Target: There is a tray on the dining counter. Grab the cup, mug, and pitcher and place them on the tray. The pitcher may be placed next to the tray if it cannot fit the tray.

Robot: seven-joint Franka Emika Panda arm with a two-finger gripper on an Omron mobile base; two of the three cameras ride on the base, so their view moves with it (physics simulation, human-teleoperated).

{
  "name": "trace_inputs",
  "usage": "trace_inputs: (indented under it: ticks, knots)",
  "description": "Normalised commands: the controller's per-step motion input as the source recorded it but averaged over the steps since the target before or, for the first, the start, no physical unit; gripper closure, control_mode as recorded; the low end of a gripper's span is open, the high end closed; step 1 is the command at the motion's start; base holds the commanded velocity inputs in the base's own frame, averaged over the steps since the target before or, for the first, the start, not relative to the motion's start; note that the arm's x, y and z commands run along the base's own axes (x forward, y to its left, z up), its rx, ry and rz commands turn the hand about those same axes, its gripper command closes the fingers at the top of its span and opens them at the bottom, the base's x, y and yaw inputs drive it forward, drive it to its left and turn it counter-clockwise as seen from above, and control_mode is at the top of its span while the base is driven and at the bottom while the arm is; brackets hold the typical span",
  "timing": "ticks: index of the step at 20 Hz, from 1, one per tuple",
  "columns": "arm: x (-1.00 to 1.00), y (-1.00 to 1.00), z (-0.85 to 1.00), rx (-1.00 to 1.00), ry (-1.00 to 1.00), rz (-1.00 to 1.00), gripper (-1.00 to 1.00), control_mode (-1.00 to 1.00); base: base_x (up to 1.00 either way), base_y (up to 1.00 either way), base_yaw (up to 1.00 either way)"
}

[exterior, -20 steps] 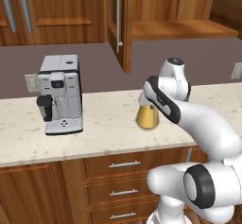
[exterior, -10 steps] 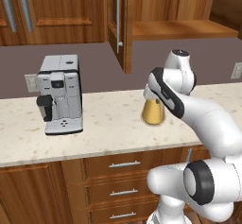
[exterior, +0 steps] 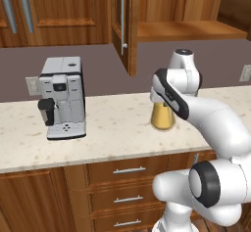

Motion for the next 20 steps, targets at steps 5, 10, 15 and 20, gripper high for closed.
trace_inputs:
  ticks: [5,10,15,20]
  knots:
    - [0.00,-0.02,0.00,0.01,0.03,0.00,1.00,-1.00,0.00,0.00,0.00]
    - [0.00,0.00,0.00,0.00,0.00,0.00,1.00,1.00,-0.21,-0.09,0.00]
    - [0.00,0.00,0.00,0.00,0.00,0.00,1.00,1.00,-0.94,-0.16,0.11]
    - [0.00,0.00,0.00,0.00,0.00,0.00,1.00,1.00,-0.81,0.13,0.57]
